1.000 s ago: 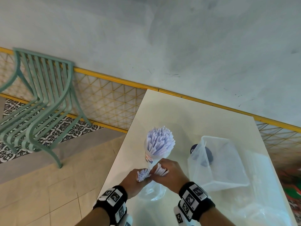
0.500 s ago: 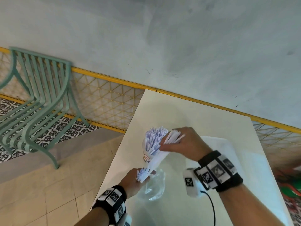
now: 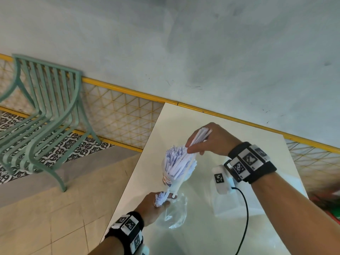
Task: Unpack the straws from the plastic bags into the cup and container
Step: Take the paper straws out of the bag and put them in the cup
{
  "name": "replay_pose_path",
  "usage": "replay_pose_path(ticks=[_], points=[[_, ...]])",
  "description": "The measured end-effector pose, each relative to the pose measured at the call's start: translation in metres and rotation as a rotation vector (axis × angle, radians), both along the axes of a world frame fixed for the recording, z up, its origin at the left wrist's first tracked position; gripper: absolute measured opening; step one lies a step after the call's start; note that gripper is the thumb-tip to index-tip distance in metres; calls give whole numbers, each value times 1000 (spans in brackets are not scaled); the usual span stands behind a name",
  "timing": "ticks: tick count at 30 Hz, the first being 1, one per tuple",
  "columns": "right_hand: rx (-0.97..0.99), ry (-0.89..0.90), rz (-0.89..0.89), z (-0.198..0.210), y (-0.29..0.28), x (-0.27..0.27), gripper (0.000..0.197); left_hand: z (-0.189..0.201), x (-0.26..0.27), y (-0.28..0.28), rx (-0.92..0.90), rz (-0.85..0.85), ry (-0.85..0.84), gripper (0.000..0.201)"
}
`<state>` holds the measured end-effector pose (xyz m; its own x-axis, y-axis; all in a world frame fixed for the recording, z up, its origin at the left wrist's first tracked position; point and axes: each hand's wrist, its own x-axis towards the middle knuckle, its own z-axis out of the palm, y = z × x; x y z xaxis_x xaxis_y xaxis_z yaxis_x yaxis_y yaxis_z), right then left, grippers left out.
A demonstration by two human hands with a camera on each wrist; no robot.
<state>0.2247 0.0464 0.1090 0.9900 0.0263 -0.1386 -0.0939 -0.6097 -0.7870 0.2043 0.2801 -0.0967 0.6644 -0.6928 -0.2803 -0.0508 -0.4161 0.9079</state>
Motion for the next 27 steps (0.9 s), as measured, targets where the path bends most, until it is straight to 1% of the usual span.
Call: replay_pose_path(ticks=[4,5,8,15,17,19,22,24,27], points=[[-64,-3,10,7,-5,6,28,2,1,0,-14,-15,8,27],[-77,-1,22,8,-5,7,27,2,1,-1,-12,-20,2,27],[-123,32,68,1,-1,10,13,-4,2,-2,-15,-16,26,30],[-157,92,118,-33,16,15,15,-7,4,-3,-1,-7,26,33],[-175,95,99,-42,17,14,22,-6,4,-3,-5,-7,21,34],[-158,66,95,-45,15,13,40,-5,4,-3,-12,-12,13,35],[-133,27,118,-38,10,12,66,-7,4,-2,-3,-4,16,32],[-174,8,117,-28,6,12,72,-9,4,-2,-4,2,27,31],[-194,-21,102,-14,0,15,70,-8,5,-4,-10,0,20,28]])
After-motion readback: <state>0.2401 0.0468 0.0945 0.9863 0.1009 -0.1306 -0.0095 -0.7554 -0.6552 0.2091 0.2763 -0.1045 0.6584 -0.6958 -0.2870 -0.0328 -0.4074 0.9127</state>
